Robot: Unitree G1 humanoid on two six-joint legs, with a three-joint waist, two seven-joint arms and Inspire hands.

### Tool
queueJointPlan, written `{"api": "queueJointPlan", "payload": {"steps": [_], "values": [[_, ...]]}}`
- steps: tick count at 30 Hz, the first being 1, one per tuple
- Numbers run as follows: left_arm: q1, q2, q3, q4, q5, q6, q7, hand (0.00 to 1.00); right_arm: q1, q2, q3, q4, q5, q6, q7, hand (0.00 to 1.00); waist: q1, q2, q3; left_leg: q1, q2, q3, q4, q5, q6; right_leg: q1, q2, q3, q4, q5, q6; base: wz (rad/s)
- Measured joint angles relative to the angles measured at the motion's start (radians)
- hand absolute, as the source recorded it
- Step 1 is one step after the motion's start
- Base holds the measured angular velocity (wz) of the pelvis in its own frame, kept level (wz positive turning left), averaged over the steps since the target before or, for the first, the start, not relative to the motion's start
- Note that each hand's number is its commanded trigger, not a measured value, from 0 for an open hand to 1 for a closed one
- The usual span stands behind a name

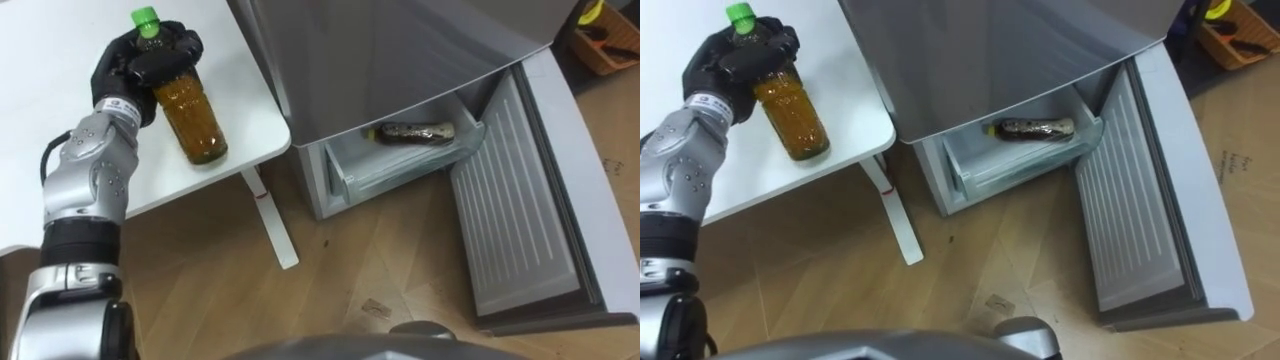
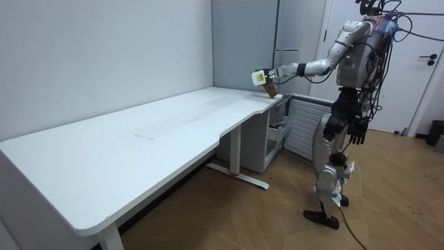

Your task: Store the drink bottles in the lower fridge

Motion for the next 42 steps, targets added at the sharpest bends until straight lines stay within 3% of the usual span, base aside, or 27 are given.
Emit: {"api": "queueJointPlan", "payload": {"steps": [4,14,20,23,29,37,42], "values": [[0.0,0.0,0.0,0.0,0.0,0.004,0.003,1.0,0.0,0.0,0.0,-0.007,0.0,0.004,0.001,0.0,0.001,-0.002,-0.0052,-0.008,0.0,0.0,0.001,0.0,0.0,-0.01,0.0,0.0,0.003,0.0,0.0,0.0],[0.0,-0.001,0.002,-0.025,0.001,0.005,0.004,1.0,-0.011,0.0,0.0,-0.008,0.0,0.01,0.011,0.0,0.011,-0.005,-0.0079,-0.022,0.0,-0.016,0.003,0.0,0.0,-0.011,0.0,-0.015,0.002,0.001,-0.001,0.04],[0.001,-0.006,0.0,-0.11,0.003,0.004,0.012,1.0,-0.033,0.001,0.016,-0.009,0.005,0.005,0.011,0.0,0.042,-0.005,-0.0082,-0.023,0.0,-0.03,0.003,0.0,0.0,-0.008,0.0,-0.023,0.003,0.001,-0.001,0.02],[0.005,-0.028,0.0,-0.186,0.012,0.004,0.038,1.0,-0.041,0.0,0.05,-0.008,0.005,-0.001,0.006,0.0,0.061,-0.006,-0.0074,-0.023,-0.001,-0.036,0.003,0.0,0.0,-0.004,-0.002,-0.034,0.004,0.001,-0.001,0.08],[0.071,-0.096,-0.001,-0.389,0.01,0.002,0.043,1.0,-0.047,0.001,0.1,-0.012,-0.008,-0.001,-0.001,0.0,0.103,-0.015,-0.0021,-0.03,-0.002,-0.063,0.003,0.001,0.0,0.003,-0.003,-0.061,-0.001,0.001,-0.001,0.12],[0.146,-0.101,-0.041,-0.53,0.034,0.001,0.041,1.0,-0.049,-0.001,0.186,-0.04,-0.033,-0.001,0.0,0.0,0.15,-0.027,0.0006,-0.061,-0.009,-0.097,0.022,0.001,0.001,0.004,-0.008,-0.097,-0.015,0.001,-0.002,0.14],[0.146,-0.137,-0.051,-0.572,0.033,0.0,0.043,1.0,-0.049,-0.01,0.24,-0.057,-0.039,0.0,-0.001,0.0,0.198,-0.035,-0.0021,-0.069,-0.013,-0.125,0.03,0.002,0.001,0.01,-0.011,-0.136,-0.013,0.001,-0.002,0.19]]}}
